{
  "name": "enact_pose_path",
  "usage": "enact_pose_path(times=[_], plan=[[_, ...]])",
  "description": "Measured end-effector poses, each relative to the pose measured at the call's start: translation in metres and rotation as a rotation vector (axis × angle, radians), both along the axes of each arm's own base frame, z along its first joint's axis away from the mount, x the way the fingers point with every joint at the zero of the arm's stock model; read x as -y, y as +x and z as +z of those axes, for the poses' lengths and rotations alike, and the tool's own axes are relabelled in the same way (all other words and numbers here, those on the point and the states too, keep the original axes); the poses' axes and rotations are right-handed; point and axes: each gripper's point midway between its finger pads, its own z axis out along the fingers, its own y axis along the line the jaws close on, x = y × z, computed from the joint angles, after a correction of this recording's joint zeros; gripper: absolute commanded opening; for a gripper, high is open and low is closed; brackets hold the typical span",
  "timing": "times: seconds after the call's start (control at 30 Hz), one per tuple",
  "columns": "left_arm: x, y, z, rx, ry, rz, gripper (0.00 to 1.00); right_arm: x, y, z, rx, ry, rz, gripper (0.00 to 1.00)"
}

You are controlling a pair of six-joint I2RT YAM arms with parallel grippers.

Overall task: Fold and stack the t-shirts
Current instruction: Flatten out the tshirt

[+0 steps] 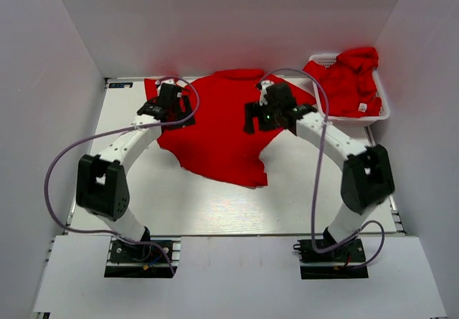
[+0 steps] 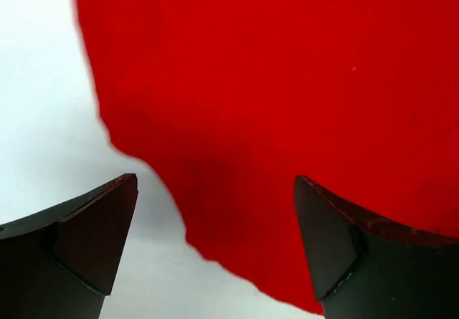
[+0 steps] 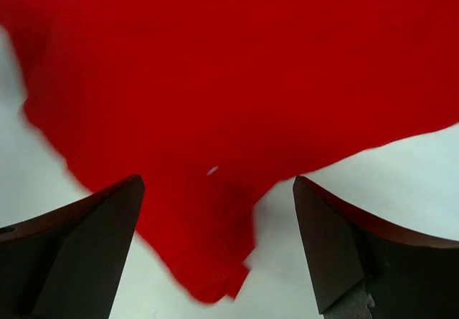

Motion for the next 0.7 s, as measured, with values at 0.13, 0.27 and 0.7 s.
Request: enact_pose_path(times=[0.13, 0.27, 0.7], plan=[[0.017, 0.021, -0.028, -0.041, -0.020, -0.057, 1.00, 0.009, 0.070, -0.003, 0.062, -0.086, -0.150, 0.90], [0.028, 0.032, -0.065, -0.103, -0.024, -0.098, 1.00, 0.015, 0.130, -0.016, 0.104, -0.133, -0.232, 0.90], [0.021, 0.037, -0.126, -0.180, -0.079, -0.080, 1.00, 0.063, 0.194, -0.105, 0.015, -0.194, -0.303, 0.90]])
